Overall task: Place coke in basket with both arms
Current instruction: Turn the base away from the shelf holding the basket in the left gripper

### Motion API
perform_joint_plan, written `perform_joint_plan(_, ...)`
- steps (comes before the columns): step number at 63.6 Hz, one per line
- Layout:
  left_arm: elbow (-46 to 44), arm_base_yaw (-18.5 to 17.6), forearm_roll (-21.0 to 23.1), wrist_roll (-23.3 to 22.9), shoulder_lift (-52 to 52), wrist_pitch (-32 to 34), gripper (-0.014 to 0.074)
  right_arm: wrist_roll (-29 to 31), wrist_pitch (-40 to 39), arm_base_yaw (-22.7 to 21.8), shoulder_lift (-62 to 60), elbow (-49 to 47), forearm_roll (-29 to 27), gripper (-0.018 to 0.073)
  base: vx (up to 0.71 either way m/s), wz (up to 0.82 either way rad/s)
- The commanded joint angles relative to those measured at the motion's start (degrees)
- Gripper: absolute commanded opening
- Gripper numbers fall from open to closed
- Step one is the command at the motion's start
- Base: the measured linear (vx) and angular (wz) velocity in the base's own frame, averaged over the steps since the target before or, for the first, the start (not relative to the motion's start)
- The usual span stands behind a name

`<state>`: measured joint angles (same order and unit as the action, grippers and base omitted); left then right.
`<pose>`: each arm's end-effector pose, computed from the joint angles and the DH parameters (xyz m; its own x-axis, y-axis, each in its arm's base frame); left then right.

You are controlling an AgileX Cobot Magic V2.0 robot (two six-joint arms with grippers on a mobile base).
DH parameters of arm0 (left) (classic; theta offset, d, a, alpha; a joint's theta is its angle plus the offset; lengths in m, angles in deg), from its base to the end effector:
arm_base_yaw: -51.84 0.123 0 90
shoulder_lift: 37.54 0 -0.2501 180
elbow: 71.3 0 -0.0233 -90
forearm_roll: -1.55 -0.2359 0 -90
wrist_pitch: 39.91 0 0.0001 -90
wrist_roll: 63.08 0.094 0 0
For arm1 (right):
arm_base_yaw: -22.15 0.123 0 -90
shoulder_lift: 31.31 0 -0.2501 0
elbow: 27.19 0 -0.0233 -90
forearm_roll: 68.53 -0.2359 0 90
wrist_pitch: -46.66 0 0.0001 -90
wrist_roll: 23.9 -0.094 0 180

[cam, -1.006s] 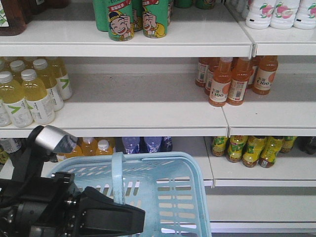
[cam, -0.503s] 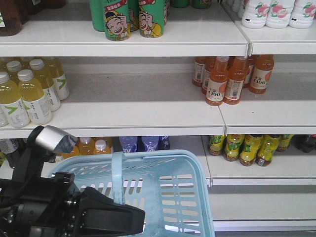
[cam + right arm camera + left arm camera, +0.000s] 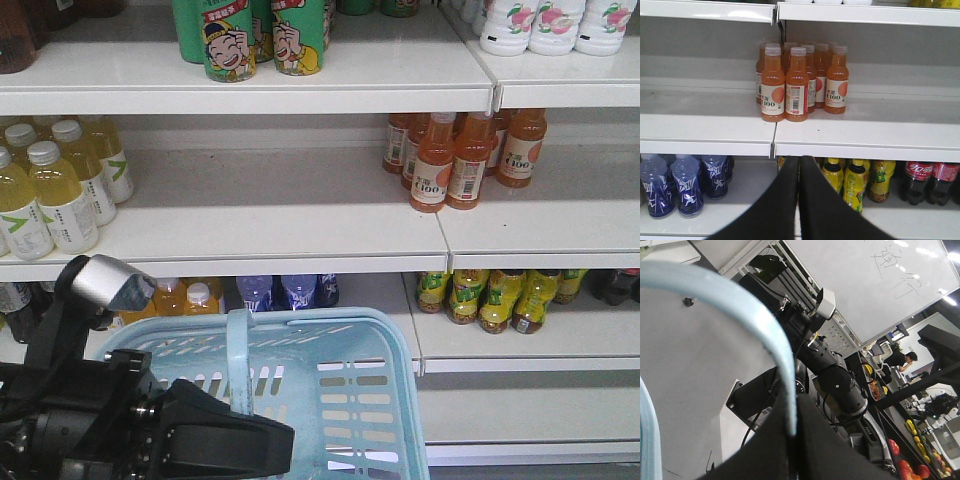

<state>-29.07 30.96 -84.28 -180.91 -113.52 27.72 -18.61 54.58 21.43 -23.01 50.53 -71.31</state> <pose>0.1493 -0.1497 0.2633 -0.8254 0.0564 -0.5618 0.5644 0.1076 -0.8184 0.0800 -0.0004 0.1922 -0.0687 -0.0434 -0.9967 0.0029 0.9990 -0.0437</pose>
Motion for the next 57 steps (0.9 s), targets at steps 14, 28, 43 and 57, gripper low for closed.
perform_joint_plan(14,-1.4,-0.4,4.7,0.4,1.3,3.7,-0.0008,0.3,-4.2,-0.3,-1.1,0.6,0.4,-0.0005,0.0,-0.02)
perform_joint_plan(28,-1.4,-0.4,4.7,0.4,1.3,3.7,-0.0008,0.3,-4.2,-0.3,-1.1,0.6,0.4,-0.0005,-0.01,-0.06)
perform_joint_plan(43,-1.4,-0.4,4.7,0.4,1.3,3.7,-0.0008,0.3,-4.2,-0.3,-1.1,0.6,0.4,-0.0005,-0.01,-0.11)
perform_joint_plan(57,-1.4,-0.4,4.7,0.4,1.3,3.7,-0.0008,0.3,-4.2,-0.3,-1.1,0.6,0.4,-0.0005,-0.01,-0.19)
